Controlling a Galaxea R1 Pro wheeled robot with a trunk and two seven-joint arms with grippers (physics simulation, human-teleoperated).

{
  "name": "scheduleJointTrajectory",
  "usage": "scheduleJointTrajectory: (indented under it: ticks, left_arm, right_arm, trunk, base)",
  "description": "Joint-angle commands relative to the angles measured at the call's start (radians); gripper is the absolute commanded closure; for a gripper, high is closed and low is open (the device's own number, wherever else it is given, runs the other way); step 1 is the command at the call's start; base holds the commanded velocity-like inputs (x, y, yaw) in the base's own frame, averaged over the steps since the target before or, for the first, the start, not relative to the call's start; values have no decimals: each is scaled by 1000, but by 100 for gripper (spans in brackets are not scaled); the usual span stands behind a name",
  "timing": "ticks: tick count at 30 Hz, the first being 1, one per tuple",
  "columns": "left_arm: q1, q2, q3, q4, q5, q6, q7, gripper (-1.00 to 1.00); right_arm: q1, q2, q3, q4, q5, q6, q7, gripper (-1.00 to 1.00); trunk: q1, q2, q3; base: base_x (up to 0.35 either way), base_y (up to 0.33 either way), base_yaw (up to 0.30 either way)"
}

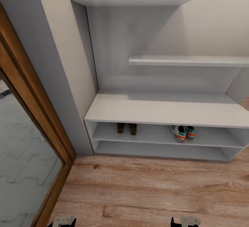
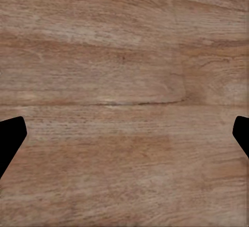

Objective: Pick up the two gym shoes and the two sandals from the corridor floor and place them onto the hallstand (shoe rack) in the corridor, making sure they are on the rack and not on the floor. Arrange them so the two gym shoes are next to each other and the two sandals are next to each other.

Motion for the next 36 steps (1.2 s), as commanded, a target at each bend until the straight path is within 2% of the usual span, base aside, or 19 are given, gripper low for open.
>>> scheduleJointTrajectory:
  ticks: [1, 27, 36]
  left_arm:
    - [0, 0, 4, 1, 9, -1, -10, -100]
    - [0, 0, 10, 3, 10, -1, -6, -100]
    - [0, 0, 10, 3, 10, -1, -5, -100]
  right_arm:
    - [0, 0, 8, 1, -4, -1, -5, -100]
    - [0, 0, 8, 1, -3, -1, -5, -100]
    - [0, 0, 8, 1, -4, -1, -5, -100]
  trunk:
    - [-4, 7, 2]
    - [-104, 189, 84]
    - [-104, 189, 84]
  base:
    - [0, 0, 0]
    - [0, 0, 0]
    - [0, 0, 0]
